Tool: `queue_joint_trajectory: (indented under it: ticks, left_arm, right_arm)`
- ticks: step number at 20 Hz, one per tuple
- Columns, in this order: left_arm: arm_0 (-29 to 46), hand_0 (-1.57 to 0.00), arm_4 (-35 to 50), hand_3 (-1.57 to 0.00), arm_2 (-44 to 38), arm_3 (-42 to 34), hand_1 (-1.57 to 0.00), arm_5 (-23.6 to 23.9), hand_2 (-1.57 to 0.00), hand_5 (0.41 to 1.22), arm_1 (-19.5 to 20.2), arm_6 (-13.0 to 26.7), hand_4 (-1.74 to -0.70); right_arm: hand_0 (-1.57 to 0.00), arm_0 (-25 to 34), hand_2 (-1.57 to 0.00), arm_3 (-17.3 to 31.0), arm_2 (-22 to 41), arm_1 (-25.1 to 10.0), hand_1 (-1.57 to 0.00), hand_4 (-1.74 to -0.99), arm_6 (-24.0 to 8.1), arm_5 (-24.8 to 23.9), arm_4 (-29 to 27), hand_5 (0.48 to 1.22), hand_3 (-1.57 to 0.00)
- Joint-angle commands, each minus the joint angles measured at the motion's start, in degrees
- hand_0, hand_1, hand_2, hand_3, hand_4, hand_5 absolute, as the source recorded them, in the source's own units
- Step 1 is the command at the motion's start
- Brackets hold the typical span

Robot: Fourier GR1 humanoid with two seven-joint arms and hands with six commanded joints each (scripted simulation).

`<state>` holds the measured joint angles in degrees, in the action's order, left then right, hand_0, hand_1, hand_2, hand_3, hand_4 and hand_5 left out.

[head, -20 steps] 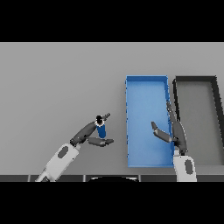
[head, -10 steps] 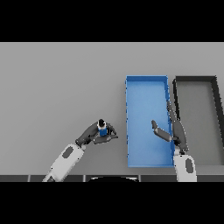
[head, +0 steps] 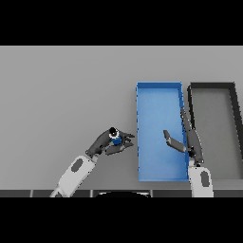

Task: Pick up the blue pipe and place it into the blue bin.

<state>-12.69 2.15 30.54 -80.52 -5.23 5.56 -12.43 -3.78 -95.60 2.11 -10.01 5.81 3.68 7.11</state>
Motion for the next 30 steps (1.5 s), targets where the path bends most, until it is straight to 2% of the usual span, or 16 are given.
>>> queue_joint_trajectory:
  ticks: [1,6,8,10,12,15,17,19,20,21,22,23,25,26,30]
  left_arm:
    - [-0.4,-1.53,-0.1,-1.54,0.3,-1.1,-1.53,0.0,-1.54,1.207,-0.6,1.3,-1.47]
    - [-3.1,-1.56,0.7,-1.56,-0.4,-6.4,-1.56,-2.8,-1.56,1.217,-1.1,5.1,-1.47]
    - [-3.4,-1.56,0.4,-1.56,-0.3,-8.0,-1.56,-3.5,-1.56,1.218,-1.3,6.9,-1.47]
    - [-3.3,-1.57,-0.1,-1.57,-0.2,-9.1,-1.57,-3.7,-1.57,1.219,-1.9,8.8,-1.47]
    - [-3.4,-1.57,-0.9,-1.57,-0.4,-8.4,-1.57,-4.3,-1.57,1.22,-2.2,9.5,-1.47]
    - [-3.8,-1.57,-1.3,-1.57,-1.8,-6.8,-1.57,-5.4,-1.57,1.22,-2.6,8.9,-1.47]
    - [-3.0,-1.57,-2.3,-1.57,-1.5,-7.2,-1.57,-5.8,-1.57,1.22,-3.0,8.3,-1.47]
    - [-2.7,-1.57,-3.0,-1.57,-1.5,-7.6,-1.57,-6.2,-1.57,1.22,-3.6,8.4,-1.47]
    - [-2.9,-1.57,-2.5,-1.57,-2.2,-7.5,-1.57,-6.7,-1.57,1.22,-3.5,8.4,-1.47]
    - [-2.7,-1.57,-3.3,-1.57,-2.0,-7.2,-1.57,-6.7,-1.57,1.221,-4.1,8.2,-1.47]
    - [-3.1,-1.57,-3.5,-1.57,-2.4,-7.1,-1.57,-6.8,-1.57,1.221,-4.5,8.7,-1.47]
    - [-2.7,-1.57,-3.4,-1.57,-2.5,-7.4,-1.57,-7.1,-1.57,1.221,-4.8,8.6,-1.47]
    - [-2.7,-1.57,-3.4,-1.57,-3.0,-7.9,-1.57,-8.0,-1.57,1.221,-5.0,9.2,-1.47]
    - [-1.8,-1.57,-3.9,-1.57,-2.7,-8.6,-1.57,-8.3,-1.57,1.221,-4.7,8.2,-1.47]
    - [-1.8,-1.57,-5.0,-1.57,-3.5,-8.2,-1.57,-9.3,-1.57,1.221,-5.5,10.1,-1.47]
  right_arm:
    - [0.0,-0.1,0.0,0.2,0.3,0.2,0.0,-1.22,-0.4,-0.2,0.5,0.638,0.0]
    - [0.0,0.6,0.0,1.8,0.6,0.0,0.0,-1.176,-0.1,-0.7,2.1,0.643,0.0]
    - [0.0,-0.4,0.0,1.5,0.0,-0.8,0.0,-1.161,1.5,-0.6,2.0,0.644,0.0]
    - [0.0,-0.1,0.0,1.7,-0.3,-0.8,0.0,-1.155,1.7,-0.7,1.8,0.642,0.0]
    - [0.0,-0.6,0.0,0.1,0.3,-0.3,0.0,-1.145,1.5,-1.4,2.5,0.643,0.0]
    - [0.0,-5.0,0.0,-4.2,1.2,0.9,0.0,-1.138,1.5,-4.4,5.2,0.643,0.0]
    - [0.0,-8.2,0.0,-7.2,1.8,2.2,0.0,-1.188,1.2,-6.8,7.3,0.643,0.0]
    - [0.0,-9.5,0.0,-9.0,1.9,2.6,0.0,-1.184,0.0,-8.1,8.6,0.642,0.0]
    - [0.0,-9.8,-0.02,-10.7,2.0,2.4,0.0,-1.187,0.4,-7.6,7.9,0.642,0.0]
    - [0.0,-10.1,-0.04,-11.8,2.0,2.5,0.0,-1.195,2.6,-5.1,4.2,0.648,0.0]
    - [0.0,-9.6,-0.07,-12.9,1.4,2.3,-0.01,-1.198,2.5,-2.2,-0.5,0.641,0.0]
    - [0.0,-9.7,-0.09,-15.1,1.9,1.4,-0.02,-1.202,1.3,1.5,-4.8,0.624,0.0]
    - [0.0,-6.6,-0.12,-18.1,2.0,-2.0,-0.03,-1.215,-4.1,6.6,-11.1,0.607,0.0]
    - [0.0,-5.3,-0.12,-19.4,1.9,-3.8,-0.02,-1.224,-6.4,8.7,-14.2,0.6,0.0]
    - [0.0,3.0,-0.1,-23.9,4.3,-9.1,-0.01,-1.255,-16.5,13.4,-21.8,0.56,0.0]
